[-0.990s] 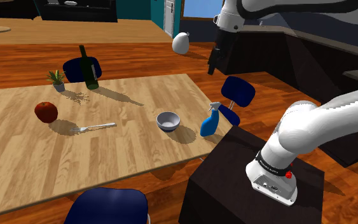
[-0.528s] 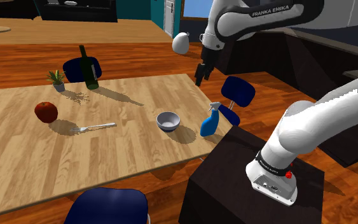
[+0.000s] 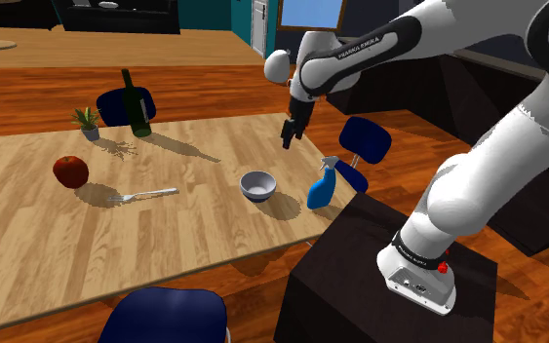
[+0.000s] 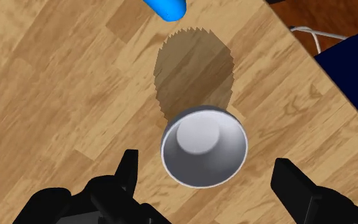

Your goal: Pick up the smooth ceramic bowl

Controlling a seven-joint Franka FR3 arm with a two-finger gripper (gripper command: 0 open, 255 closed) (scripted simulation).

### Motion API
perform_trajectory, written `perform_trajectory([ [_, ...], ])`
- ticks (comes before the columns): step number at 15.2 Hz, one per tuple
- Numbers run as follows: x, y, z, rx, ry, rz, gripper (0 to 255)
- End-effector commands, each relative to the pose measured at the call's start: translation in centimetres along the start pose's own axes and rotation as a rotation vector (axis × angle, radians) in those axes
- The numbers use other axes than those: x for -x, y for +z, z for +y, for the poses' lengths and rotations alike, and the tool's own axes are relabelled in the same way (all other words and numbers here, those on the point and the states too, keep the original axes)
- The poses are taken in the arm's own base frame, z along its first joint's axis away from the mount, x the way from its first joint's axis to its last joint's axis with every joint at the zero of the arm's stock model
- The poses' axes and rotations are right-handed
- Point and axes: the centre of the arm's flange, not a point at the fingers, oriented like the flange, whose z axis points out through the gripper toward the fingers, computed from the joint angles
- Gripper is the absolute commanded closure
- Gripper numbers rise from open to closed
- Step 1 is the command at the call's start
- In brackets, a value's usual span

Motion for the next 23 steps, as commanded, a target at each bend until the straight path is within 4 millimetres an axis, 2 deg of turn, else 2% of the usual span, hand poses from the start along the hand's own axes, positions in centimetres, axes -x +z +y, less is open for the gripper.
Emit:
perform_trajectory([
  [1, -1.2, 2.4, 0.5, -0.004, -0.004, -0.002, 0],
  [13, -8.8, 16.3, 3.0, -0.031, -0.031, -0.017, 0],
  [21, -8.9, 20.6, 3.3, -0.032, -0.032, -0.018, 0],
  [23, -8.9, 20.9, 3.3, -0.032, -0.032, -0.018, 0],
])
